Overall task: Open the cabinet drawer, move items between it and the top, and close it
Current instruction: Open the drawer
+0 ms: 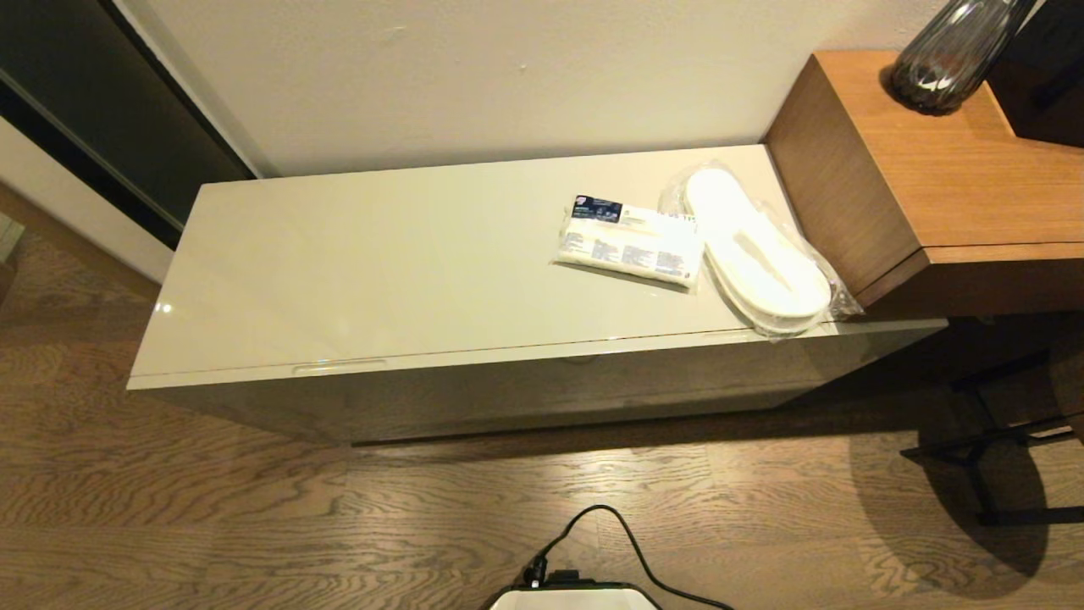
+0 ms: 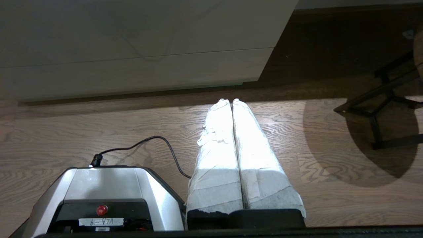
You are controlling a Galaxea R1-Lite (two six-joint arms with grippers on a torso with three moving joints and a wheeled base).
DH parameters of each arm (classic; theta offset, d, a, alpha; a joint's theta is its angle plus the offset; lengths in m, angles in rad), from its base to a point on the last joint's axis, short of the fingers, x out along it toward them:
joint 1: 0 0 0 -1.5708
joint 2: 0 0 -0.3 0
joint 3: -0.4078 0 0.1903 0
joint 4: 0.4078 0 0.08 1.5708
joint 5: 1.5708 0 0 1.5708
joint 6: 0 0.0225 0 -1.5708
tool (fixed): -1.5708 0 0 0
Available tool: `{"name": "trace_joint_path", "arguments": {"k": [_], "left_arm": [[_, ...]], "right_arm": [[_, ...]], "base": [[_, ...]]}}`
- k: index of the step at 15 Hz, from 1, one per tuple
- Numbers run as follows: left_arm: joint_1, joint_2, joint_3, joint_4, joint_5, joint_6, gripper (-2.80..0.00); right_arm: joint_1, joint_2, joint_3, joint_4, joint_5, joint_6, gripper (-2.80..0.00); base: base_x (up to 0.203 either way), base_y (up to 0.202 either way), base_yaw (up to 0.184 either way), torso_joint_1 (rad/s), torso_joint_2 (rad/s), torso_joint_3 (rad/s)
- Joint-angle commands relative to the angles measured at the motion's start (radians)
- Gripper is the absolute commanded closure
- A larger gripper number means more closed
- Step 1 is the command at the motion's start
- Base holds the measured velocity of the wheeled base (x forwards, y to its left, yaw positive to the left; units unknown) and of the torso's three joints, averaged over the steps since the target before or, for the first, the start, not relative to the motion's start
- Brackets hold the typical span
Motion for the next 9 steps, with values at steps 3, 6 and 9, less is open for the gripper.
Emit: {"name": "trace_joint_path", "arguments": {"k": [3,6,9], "left_arm": [[0.000,0.001,0.000,-0.001,0.000,-0.001,0.00],[0.000,0.001,0.000,-0.001,0.001,-0.001,0.00],[0.000,0.001,0.000,-0.001,0.001,-0.001,0.00]], "right_arm": [[0.000,0.001,0.003,0.001,-0.001,0.002,0.00],[0.000,0.001,0.003,0.001,-0.001,0.002,0.00],[0.000,0.001,0.003,0.002,0.001,-0.007,0.00]], "base": [[0.000,0.000,0.000,0.000,0.00,0.000],[0.000,0.000,0.000,0.000,0.00,0.000],[0.000,0.000,0.000,0.000,0.00,0.000]]}}
